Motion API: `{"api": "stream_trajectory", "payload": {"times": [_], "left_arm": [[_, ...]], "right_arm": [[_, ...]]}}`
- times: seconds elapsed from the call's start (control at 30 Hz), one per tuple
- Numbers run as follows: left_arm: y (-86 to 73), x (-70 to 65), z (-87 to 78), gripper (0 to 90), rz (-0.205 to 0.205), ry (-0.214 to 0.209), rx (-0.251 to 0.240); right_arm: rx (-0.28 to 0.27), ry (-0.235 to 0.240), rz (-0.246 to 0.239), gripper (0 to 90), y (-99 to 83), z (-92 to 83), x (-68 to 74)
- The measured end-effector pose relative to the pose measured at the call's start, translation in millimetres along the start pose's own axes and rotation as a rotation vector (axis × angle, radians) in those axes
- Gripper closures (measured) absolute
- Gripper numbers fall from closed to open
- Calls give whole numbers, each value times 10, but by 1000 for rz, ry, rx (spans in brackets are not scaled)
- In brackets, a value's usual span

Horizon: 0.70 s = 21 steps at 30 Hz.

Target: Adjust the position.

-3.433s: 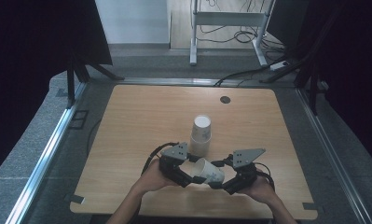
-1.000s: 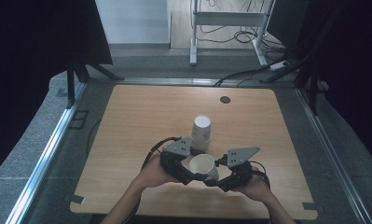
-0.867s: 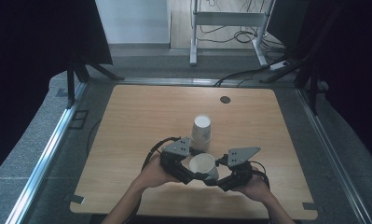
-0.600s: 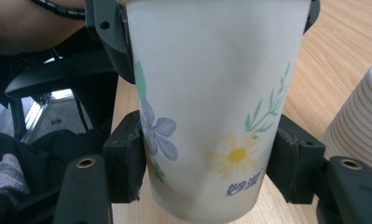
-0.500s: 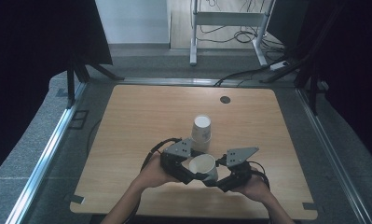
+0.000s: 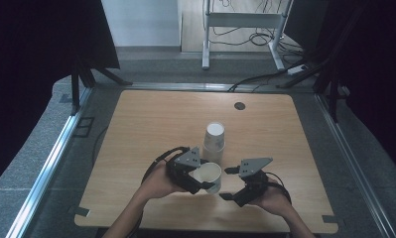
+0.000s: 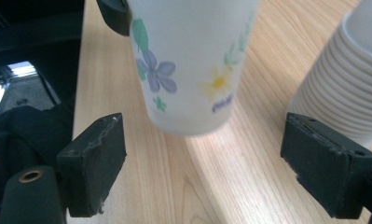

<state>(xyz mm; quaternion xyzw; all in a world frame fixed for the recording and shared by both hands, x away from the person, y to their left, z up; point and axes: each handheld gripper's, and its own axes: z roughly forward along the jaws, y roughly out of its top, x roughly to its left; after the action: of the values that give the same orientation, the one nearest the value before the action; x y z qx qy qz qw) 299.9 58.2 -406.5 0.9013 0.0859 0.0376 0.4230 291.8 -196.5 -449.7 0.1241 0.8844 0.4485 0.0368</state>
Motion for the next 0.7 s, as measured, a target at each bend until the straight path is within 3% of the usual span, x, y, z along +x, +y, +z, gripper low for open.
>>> {"api": "stream_trajectory", "payload": {"times": [0.37,0.7], "left_arm": [[-154,73,-62,288,-30,94,77],[-254,127,-131,288,-76,140,93]], "right_arm": [[24,-57,33,132,-104,-71,-49],[42,-95,56,132,-178,-119,-99]]}}
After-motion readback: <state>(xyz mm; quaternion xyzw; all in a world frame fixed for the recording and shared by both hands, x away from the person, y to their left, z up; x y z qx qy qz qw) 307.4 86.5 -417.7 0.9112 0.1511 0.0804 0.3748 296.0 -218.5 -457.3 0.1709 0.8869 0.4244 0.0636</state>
